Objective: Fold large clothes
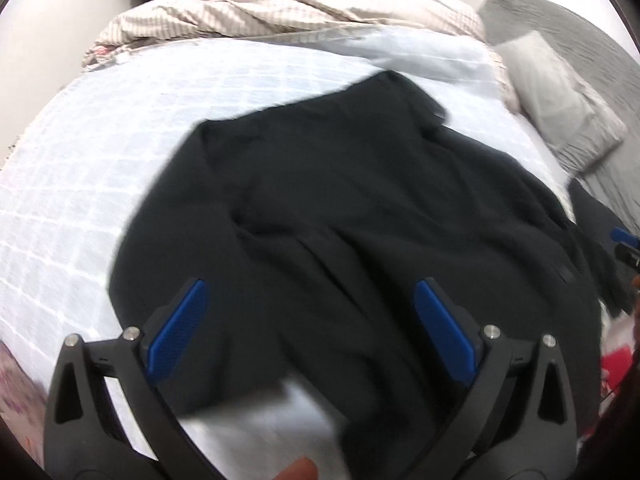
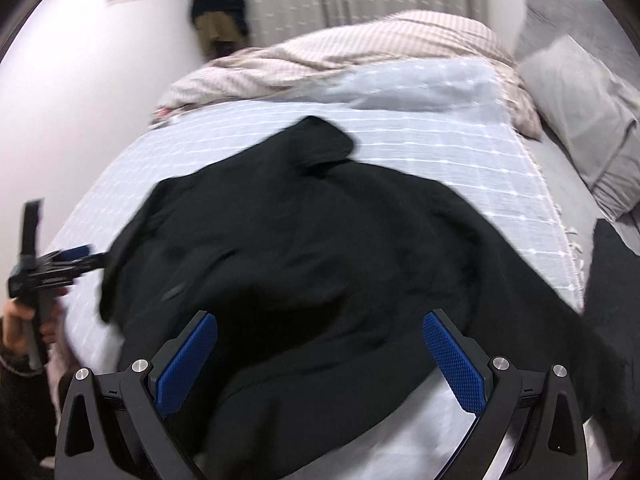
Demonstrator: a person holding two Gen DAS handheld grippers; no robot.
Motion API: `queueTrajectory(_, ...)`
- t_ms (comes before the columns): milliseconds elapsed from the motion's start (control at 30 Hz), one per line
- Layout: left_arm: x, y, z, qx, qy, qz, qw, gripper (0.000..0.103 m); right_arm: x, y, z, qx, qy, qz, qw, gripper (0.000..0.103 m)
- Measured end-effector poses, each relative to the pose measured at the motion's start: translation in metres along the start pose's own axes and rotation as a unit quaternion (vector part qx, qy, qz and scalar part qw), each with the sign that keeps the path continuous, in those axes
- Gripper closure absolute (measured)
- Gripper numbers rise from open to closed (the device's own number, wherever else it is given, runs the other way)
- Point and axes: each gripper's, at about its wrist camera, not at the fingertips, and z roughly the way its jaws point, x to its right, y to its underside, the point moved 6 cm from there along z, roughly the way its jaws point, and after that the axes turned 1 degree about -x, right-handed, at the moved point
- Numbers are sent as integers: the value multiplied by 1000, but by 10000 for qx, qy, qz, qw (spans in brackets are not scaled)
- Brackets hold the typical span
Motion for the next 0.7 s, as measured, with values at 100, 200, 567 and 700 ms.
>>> queueTrajectory(100,-25,-23,23,-18,-312,-55,9995,0,42,-20,33,-219,-20,434,9988,0)
queueTrajectory(200,-50,-44,48,-129,-489,-154,9986,1,83,-37,70,-380,-214,882,9951,0)
queueTrajectory(567,-130,-110,166,-588,-1231,-235,9904,19,189,-95,166,-457,88,1406,9890,1)
queueTrajectory(700,-160,-100,203,-990,-665,-1138,9863,40,216,-107,203,-599,353,1455,9869,8)
